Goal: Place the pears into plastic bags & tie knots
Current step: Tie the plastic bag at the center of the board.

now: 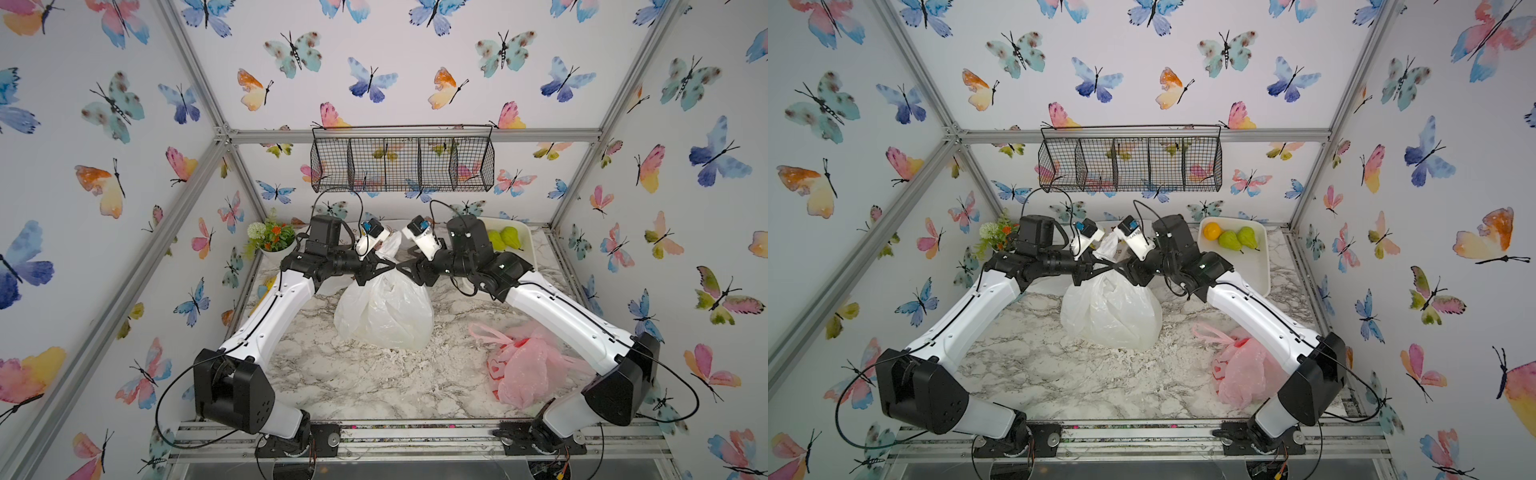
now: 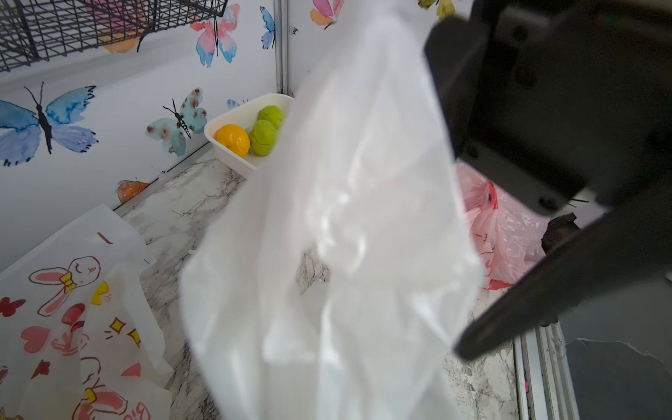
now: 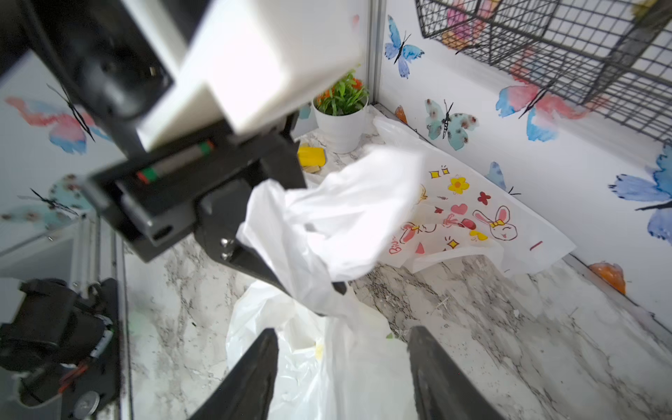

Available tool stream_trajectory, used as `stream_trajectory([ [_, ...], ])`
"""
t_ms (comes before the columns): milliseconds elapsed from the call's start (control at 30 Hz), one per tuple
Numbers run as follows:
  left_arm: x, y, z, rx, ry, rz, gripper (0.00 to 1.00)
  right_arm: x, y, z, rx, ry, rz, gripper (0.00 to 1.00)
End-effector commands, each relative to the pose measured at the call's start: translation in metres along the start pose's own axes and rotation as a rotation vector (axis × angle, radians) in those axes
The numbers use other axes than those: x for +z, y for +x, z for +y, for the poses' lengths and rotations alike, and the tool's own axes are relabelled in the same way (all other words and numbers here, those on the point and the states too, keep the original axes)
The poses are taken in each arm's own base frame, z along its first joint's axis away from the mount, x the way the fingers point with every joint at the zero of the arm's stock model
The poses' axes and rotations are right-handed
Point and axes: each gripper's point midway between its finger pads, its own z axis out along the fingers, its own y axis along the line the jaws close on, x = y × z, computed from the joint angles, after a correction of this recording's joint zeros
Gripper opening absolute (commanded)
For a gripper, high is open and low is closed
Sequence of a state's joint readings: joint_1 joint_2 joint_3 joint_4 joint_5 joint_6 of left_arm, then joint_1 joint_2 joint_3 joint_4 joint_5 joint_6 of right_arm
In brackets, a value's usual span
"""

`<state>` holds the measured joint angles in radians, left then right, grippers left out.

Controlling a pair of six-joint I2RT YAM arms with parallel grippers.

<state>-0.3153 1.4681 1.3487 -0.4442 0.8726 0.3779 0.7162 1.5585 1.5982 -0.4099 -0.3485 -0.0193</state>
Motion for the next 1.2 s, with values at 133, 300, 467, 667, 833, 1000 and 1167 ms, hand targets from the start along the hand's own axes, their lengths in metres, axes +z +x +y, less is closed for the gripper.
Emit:
stream_trajectory([
  [133,-0.011,-0.020,-0.015,0.068,0.039,-0.070,0.15,-0.006,-0.032,0.016,0.232,-0.147,0.032,0.61],
  [300,-0.011,-0.020,-0.016,0.069,0.037,-0.072,0.16,0.005,-0.046,0.017,0.256,-0.189,0.010,0.62],
  [467,-0.012,-0.021,-0.017,0.070,0.042,-0.076,0.17,0.018,-0.042,0.012,0.271,-0.187,0.029,0.57],
  [667,-0.012,-0.017,-0.017,0.065,0.040,-0.072,0.19,0.015,-0.054,0.007,0.308,-0.189,-0.036,0.23],
  [833,-0.013,-0.011,-0.017,0.060,0.023,-0.065,0.24,0.003,-0.054,0.006,0.315,-0.199,-0.079,0.03],
  [1000,-0.011,-0.013,-0.016,0.043,0.031,-0.073,0.23,-0.008,-0.052,0.009,0.308,-0.204,-0.101,0.03],
  [1167,-0.012,-0.011,-0.013,0.037,0.017,-0.066,0.22,-0.017,-0.047,-0.002,0.313,-0.166,-0.110,0.03],
])
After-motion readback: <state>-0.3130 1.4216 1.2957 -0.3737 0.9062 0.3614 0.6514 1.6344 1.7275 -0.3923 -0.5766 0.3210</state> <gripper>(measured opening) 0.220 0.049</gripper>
